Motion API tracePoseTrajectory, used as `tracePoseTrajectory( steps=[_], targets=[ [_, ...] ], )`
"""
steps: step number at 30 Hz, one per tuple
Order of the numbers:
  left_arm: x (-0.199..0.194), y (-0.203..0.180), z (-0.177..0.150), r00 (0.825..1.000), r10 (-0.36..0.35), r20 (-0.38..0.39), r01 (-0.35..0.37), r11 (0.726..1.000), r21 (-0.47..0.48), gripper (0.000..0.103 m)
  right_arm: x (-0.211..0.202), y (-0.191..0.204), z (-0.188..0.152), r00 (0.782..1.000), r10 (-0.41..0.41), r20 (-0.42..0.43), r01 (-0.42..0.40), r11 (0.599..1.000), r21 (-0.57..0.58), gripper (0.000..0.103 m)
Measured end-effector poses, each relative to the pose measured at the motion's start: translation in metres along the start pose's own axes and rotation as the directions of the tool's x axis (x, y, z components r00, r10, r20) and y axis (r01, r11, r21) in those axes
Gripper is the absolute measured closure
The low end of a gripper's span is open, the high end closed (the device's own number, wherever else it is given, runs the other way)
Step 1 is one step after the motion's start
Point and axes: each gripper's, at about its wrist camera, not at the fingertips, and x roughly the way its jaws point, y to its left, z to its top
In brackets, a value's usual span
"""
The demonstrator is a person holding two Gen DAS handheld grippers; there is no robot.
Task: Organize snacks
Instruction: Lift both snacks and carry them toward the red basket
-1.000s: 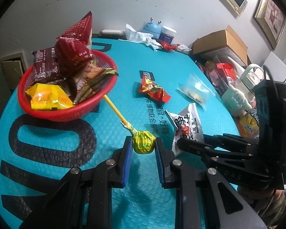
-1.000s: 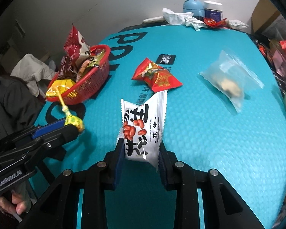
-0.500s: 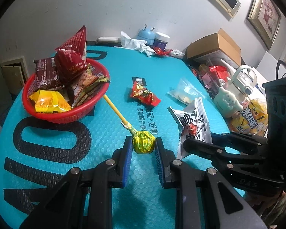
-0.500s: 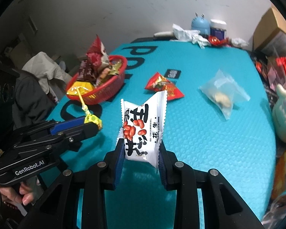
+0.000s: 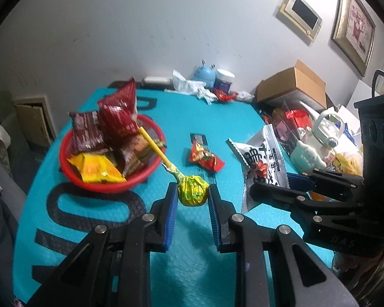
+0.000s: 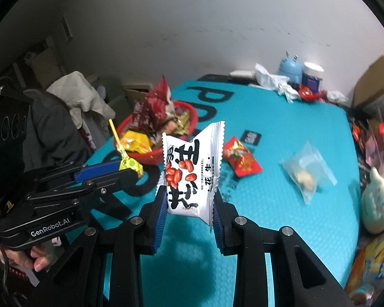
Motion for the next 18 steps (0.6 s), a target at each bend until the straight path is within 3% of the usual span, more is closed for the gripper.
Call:
tracePoseTrajectory(
  steps=[12,18],
  targets=[
    [-0.004,0.028,0.024,0.995,0.081,0.058,-0.081,0.997,0.001,0.08,0.011,0.01,0.034,0.999,0.026,0.042,-0.024,0.999,-0.046,0.072],
    [0.008,0.045,0.033,0.99,0.13,0.049,-0.131,0.991,0.014,0.08,0.026,0.015,0.048,0.999,0.025,0.046,-0.021,0.997,-0.068,0.072]
  ],
)
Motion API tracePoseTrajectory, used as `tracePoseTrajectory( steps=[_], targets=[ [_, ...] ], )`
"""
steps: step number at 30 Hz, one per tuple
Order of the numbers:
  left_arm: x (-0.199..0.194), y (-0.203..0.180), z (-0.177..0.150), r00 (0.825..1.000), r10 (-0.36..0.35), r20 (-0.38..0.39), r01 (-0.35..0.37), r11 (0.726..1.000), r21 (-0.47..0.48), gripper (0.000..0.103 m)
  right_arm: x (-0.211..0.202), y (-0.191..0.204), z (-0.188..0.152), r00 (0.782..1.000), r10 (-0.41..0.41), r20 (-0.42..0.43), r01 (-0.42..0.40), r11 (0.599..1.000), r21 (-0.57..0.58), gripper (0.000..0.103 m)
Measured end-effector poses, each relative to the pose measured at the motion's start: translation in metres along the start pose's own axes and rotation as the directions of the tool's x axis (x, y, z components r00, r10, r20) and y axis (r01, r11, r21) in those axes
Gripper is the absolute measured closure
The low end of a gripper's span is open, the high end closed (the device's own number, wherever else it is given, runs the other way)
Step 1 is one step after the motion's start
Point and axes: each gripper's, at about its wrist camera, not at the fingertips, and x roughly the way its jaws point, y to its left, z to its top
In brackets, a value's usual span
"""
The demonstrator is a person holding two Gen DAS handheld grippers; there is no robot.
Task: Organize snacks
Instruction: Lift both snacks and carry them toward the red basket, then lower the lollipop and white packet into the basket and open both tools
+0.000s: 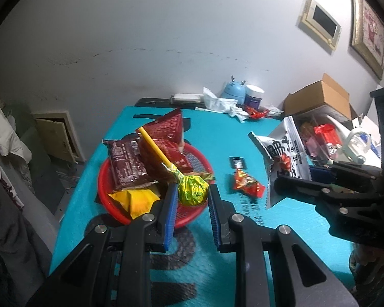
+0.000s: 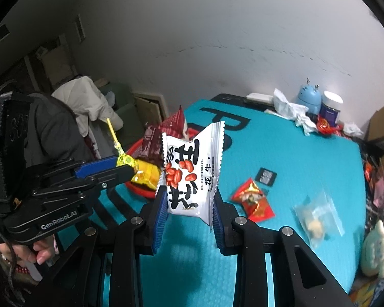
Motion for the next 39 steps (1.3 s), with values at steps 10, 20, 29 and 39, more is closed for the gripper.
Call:
tracePoseTrajectory(
  steps=[10,20,29,39],
  targets=[
    [0.038,0.015,0.001,0.997,0.018,-0.07,-0.018,1.0,-0.004,0.08,0.036,-0.004,0.008,0.999,0.013,-0.039,-0.014,1.0,-0.006,0.072],
    [0.065,0.023,-0.008,0.989,-0.01,-0.148,0.004,0.999,-0.036,0.08,0.059,-0.009,0.008,0.997,0.02,-0.076,-0.021,1.0,-0.002,0.072],
    [0.067,0.03,-0.008,0.984,0.008,-0.178,-0.02,0.998,-0.066,0.059,0.064,-0.007,0.01,0.996,0.023,-0.082,-0.023,1.0,-0.006,0.071],
    [0.037,0.04,-0.005,0.991,0.039,-0.129,-0.053,0.993,-0.104,0.059,0.055,0.012,0.02,0.998,0.05,-0.037,-0.053,0.995,-0.082,0.071]
  ],
)
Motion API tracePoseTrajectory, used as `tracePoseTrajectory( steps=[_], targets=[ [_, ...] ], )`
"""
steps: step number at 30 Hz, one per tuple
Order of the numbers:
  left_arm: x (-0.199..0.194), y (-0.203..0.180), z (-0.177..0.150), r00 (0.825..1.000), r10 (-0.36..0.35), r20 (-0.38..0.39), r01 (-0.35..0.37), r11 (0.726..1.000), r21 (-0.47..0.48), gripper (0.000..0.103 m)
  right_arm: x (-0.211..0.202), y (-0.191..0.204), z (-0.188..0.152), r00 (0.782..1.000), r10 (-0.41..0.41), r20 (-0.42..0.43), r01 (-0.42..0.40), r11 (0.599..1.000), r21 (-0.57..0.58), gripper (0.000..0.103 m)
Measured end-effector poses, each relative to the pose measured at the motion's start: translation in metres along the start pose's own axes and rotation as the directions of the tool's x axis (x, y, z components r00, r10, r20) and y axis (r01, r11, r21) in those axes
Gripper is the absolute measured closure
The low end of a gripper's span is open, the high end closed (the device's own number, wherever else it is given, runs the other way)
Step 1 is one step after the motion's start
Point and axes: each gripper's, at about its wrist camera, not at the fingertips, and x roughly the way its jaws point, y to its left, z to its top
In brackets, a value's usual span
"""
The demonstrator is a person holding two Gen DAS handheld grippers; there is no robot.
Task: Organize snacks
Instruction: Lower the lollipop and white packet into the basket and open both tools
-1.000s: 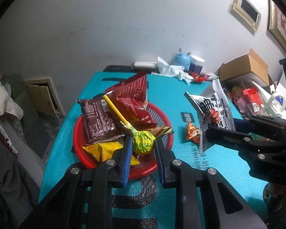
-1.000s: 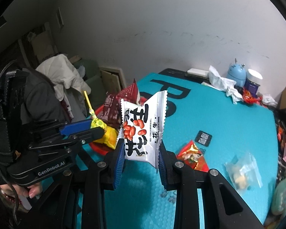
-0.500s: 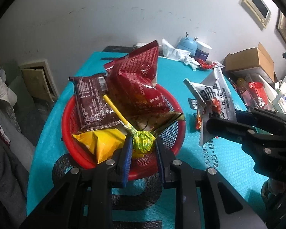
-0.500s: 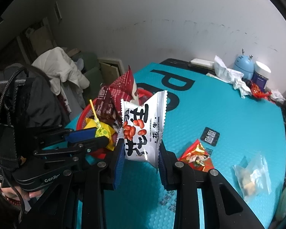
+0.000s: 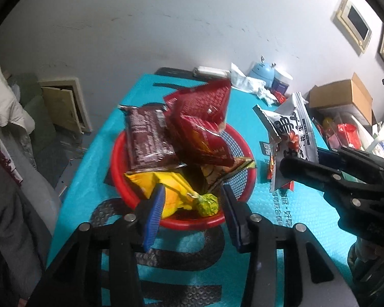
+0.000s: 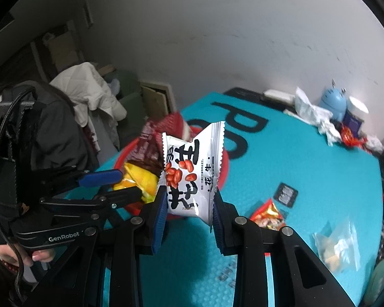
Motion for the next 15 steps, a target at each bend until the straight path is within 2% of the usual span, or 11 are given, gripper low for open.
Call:
tracePoseTrajectory(
  steps=[5,10,15],
  targets=[
    [-0.008,0.013,0.0,0.999,0.035,0.013,-0.035,0.999,-0.024,0.059,0.013,0.016,0.01,0.999,0.027,0.019,-0.026,0.997,-0.066,0.072],
    [-0.007,0.026,-0.002,0.998,0.055,0.007,-0.054,0.997,-0.049,0.059,0.044,0.019,0.012,0.998,0.06,-0.023,-0.062,0.994,-0.086,0.072],
    [-0.001,0.033,0.0,0.998,0.065,0.003,-0.064,0.996,-0.065,0.059,0.067,0.021,0.011,0.998,0.052,-0.027,-0.054,0.993,-0.107,0.072]
  ],
)
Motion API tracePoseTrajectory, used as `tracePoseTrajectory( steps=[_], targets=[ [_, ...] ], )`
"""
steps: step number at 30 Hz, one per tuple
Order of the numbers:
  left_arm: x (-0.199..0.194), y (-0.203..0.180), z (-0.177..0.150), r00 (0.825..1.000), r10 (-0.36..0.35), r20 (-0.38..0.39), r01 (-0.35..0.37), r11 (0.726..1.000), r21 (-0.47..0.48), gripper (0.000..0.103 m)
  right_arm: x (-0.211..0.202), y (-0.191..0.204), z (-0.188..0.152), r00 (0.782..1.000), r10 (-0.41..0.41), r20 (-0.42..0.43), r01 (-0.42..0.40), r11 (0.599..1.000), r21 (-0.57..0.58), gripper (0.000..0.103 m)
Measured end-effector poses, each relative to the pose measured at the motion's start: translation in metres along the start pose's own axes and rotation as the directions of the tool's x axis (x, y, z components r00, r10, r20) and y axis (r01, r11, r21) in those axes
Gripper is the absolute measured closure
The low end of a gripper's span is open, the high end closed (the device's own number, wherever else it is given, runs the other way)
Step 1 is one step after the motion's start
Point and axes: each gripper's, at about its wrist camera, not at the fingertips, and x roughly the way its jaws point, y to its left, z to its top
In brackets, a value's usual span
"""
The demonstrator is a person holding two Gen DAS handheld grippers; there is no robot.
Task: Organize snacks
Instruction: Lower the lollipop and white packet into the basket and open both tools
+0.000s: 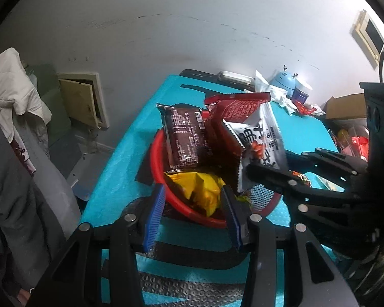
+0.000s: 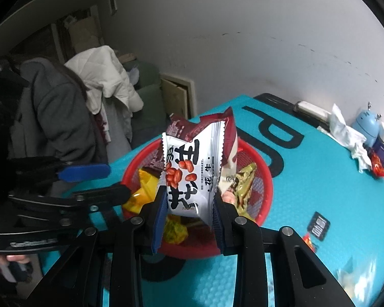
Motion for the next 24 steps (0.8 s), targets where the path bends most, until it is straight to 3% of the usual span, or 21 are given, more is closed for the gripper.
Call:
tracePoseTrajectory(
  steps=[6,10,18,24],
  targets=[
    [0.008,0.004,0.001,1.0,-0.007,-0.014,0.007,1.0,-0.007,0.059,0.009,0.01,-0.001,0.999,-0.04,0.012,0.041,0.997,-0.061,0.071],
    [0.01,0.003,0.0,1.0,-0.002,-0.018,0.002,1.0,-0.004,0.059,0.02,0.016,-0.007,0.998,-0.045,-0.032,0.042,0.994,-0.098,0.071],
    [0.007,0.003,0.0,1.0,-0.006,-0.009,0.006,1.0,-0.007,0.059,0.011,0.009,-0.008,0.998,-0.055,-0.033,0.052,0.995,-0.08,0.05],
    [0.0,-0.002,0.004,1.0,0.01,0.008,-0.01,1.0,0.003,0.059,-0.007,0.004,-0.009,0.997,-0.077,-0.005,0.076,0.995,-0.063,0.047]
  ],
)
